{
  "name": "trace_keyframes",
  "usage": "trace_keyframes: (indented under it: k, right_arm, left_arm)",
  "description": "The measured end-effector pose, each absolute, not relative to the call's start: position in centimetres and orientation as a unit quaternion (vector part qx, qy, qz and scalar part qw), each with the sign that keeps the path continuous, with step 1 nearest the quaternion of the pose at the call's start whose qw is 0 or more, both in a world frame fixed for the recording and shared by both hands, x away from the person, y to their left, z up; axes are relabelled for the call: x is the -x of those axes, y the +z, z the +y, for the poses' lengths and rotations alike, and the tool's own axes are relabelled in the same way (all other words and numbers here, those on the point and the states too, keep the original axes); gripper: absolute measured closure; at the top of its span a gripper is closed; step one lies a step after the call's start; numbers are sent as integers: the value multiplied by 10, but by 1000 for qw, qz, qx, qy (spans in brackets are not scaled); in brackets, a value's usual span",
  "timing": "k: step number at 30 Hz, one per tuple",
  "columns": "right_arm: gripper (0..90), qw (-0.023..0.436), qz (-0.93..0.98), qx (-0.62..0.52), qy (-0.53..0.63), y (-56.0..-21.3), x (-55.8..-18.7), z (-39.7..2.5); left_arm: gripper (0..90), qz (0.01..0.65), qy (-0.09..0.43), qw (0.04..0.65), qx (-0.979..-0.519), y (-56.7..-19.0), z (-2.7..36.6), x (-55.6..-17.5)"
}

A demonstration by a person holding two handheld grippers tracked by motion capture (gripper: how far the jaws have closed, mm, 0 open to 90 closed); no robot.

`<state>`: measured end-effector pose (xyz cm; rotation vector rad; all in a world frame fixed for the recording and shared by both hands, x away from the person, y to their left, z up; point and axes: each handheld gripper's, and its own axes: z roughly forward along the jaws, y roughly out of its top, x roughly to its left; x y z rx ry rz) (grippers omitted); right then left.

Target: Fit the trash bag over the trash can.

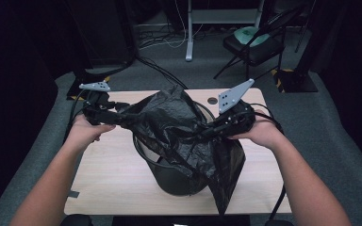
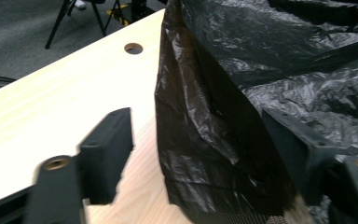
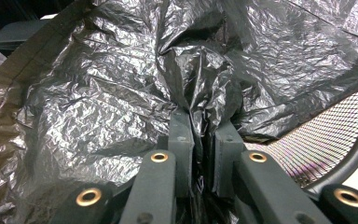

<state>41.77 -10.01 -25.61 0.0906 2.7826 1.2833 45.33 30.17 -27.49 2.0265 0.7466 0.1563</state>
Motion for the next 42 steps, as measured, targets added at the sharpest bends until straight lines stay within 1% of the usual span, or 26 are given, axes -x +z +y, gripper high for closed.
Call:
trace_keyframes:
  k: [1, 5, 10, 13, 15, 21, 29, 39, 42]
  right_arm:
    - [802, 38, 907, -29, 418, -256, -418, -100]
    - [802, 40, 906, -29, 419, -256, -418, -100]
    - [806, 41, 905, -29, 422, -256, -417, -100]
    - [809, 42, 904, -28, 425, -254, -416, -101]
    - [811, 44, 902, -26, 429, -253, -415, -102]
    - [818, 51, 896, -25, 440, -248, -412, -106]
    - [825, 60, 891, -22, 449, -240, -404, -118]
    - [825, 54, 892, -18, 448, -241, -398, -123]
    - [825, 53, 894, -17, 446, -243, -397, -121]
  left_arm:
    - [385, 300, 68, 470, -828, -274, 302, -452]
    - [533, 286, 79, 466, -834, -273, 302, -449]
    - [748, 262, 107, 450, -847, -266, 300, -443]
    - [847, 248, 116, 447, -852, -262, 297, -438]
    - [884, 238, 122, 445, -854, -259, 294, -434]
    - [893, 216, 118, 442, -863, -256, 282, -425]
    - [892, 196, 99, 437, -872, -263, 265, -421]
    - [891, 171, 72, 425, -886, -274, 242, -414]
    - [863, 164, 61, 422, -890, -277, 238, -411]
